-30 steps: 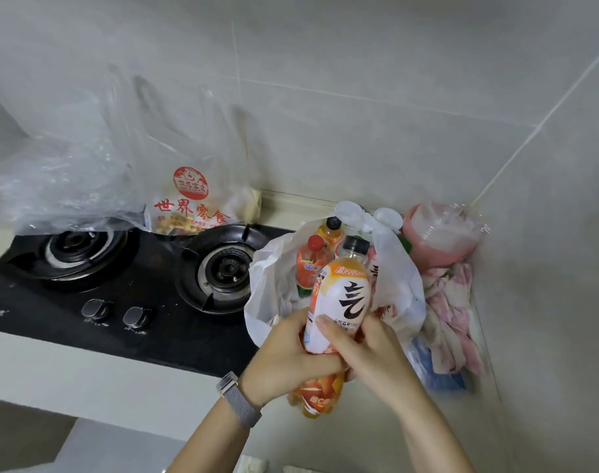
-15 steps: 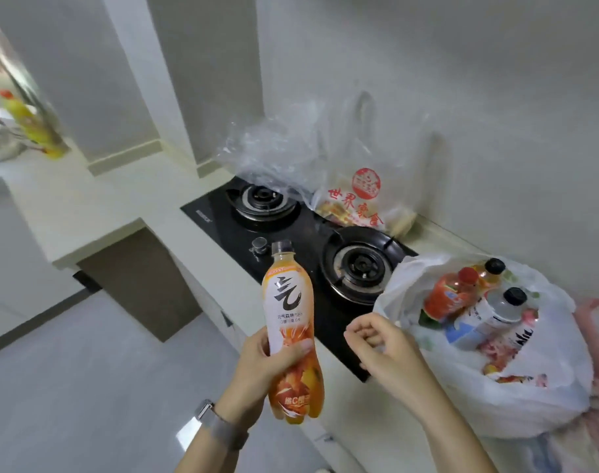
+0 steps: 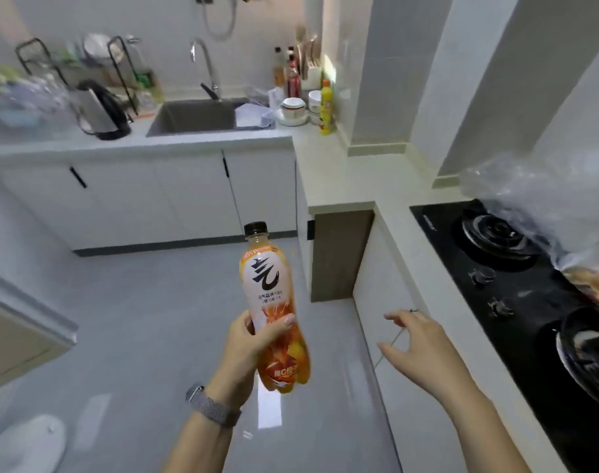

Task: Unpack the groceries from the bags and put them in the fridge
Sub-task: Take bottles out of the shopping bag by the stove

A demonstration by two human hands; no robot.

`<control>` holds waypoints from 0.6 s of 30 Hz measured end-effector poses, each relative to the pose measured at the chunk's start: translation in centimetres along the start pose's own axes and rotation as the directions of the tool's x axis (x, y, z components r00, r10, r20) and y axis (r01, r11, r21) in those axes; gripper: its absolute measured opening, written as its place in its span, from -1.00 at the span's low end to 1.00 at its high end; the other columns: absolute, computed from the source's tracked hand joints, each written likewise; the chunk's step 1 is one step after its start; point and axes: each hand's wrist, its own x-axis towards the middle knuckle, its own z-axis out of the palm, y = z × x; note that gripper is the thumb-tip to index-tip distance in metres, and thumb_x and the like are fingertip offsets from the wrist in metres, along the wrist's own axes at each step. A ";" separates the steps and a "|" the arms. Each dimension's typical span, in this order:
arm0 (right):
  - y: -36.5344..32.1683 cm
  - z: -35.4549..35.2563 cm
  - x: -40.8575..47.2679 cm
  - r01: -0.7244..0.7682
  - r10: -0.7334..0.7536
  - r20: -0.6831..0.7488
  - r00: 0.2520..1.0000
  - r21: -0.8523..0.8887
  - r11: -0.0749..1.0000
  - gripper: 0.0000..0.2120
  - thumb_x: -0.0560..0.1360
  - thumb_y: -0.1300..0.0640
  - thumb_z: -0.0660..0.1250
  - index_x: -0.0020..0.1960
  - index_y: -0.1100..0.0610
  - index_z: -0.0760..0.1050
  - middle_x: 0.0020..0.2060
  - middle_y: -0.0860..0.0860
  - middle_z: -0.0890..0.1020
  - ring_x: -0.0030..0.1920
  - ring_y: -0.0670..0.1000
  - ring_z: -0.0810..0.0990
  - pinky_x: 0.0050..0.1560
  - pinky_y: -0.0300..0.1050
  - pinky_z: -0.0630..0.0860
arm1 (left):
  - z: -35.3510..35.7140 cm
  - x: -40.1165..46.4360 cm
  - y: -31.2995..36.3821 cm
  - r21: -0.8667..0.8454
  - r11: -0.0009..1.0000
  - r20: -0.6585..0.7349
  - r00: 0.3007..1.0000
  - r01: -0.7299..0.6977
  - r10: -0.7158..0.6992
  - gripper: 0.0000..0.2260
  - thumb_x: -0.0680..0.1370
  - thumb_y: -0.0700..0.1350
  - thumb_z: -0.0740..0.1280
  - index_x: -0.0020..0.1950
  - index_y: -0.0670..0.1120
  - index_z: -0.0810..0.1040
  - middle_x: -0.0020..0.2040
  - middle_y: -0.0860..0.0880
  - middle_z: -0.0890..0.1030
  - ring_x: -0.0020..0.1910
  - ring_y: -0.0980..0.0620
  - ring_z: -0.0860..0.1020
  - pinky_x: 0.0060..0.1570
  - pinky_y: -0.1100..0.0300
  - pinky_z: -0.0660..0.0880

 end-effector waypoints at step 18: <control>-33.2 17.2 2.3 0.845 -0.727 0.558 0.399 0.085 0.528 -0.45 0.46 -0.18 0.31 0.40 -0.13 0.26 0.25 -0.14 0.47 0.30 -0.07 0.40 0.18 -0.11 0.46 | -21.7 -16.4 -1.1 -0.123 0.964 -0.841 0.541 -0.235 0.024 -0.41 0.07 0.08 0.54 0.02 -0.14 0.59 -0.16 -0.07 0.71 -0.16 -0.03 0.68 -0.22 0.18 0.58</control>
